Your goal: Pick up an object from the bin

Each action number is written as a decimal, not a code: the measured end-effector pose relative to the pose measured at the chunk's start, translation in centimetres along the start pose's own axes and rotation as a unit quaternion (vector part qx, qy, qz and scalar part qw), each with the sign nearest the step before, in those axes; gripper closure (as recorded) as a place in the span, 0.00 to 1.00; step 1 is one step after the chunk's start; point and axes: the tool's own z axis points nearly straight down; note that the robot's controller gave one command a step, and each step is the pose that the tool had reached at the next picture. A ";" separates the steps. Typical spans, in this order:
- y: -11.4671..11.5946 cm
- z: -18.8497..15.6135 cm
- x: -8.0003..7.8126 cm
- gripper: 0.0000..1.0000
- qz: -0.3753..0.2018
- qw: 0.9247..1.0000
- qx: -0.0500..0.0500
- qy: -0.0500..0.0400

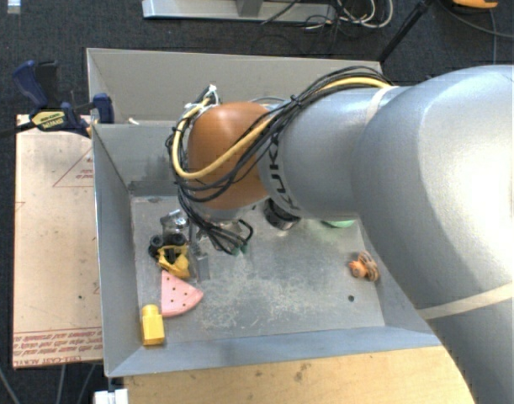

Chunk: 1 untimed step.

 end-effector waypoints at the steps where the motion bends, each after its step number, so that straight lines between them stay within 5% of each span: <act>1: 0.4 0.0 0.4 1.00 -0.051 0.999 0.001 -0.001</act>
Offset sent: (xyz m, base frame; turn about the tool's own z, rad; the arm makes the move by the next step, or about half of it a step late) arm -0.0076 -0.0378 0.0082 -0.2373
